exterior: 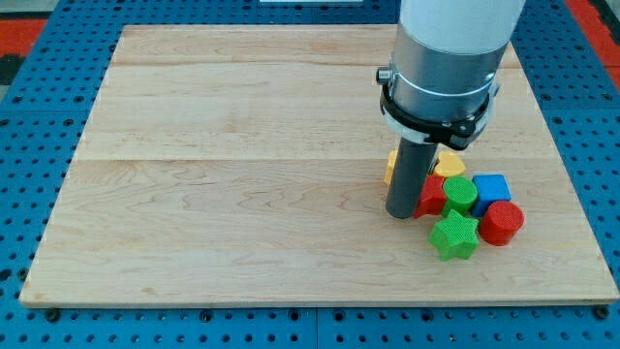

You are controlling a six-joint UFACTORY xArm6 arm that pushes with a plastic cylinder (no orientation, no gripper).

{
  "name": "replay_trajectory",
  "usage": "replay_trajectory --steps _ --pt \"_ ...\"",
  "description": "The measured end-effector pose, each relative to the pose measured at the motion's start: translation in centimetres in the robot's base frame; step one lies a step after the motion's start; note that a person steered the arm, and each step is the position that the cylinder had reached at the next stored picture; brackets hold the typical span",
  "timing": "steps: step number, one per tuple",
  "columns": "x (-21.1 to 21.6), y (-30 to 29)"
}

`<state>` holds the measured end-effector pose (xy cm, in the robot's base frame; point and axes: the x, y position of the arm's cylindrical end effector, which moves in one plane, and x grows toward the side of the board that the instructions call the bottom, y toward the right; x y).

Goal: Push blue cube along with green circle and red star a bit left

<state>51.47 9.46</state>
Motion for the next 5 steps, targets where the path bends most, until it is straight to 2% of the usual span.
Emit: replay_trajectory --steps 2,3,4,5 --pt "-0.1 -4.7" --pt "2.6 -4.8" --pt "7.1 -0.2" --pt "10.3 1.1"
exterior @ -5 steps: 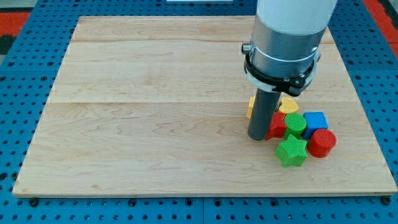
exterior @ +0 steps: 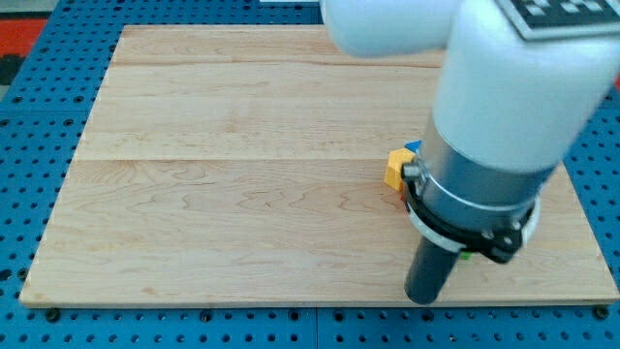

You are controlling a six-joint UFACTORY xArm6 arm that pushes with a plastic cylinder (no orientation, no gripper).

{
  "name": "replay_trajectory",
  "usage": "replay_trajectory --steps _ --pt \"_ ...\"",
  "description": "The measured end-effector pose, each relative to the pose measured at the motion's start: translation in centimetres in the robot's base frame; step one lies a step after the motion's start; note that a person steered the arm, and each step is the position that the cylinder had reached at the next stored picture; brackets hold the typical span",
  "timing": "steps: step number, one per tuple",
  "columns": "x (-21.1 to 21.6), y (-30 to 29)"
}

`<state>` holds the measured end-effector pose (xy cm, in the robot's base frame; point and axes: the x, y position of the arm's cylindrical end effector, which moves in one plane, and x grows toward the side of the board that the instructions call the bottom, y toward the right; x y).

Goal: Push blue cube along with green circle and red star a bit left

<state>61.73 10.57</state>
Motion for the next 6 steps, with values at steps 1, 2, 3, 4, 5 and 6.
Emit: replay_trajectory --steps 1,2,3,4,5,6 --pt "-0.8 6.8" --pt "-3.7 14.5" --pt "-8.0 15.7" --pt "-10.9 13.1" --pt "-12.4 8.9" --pt "-13.6 6.5"
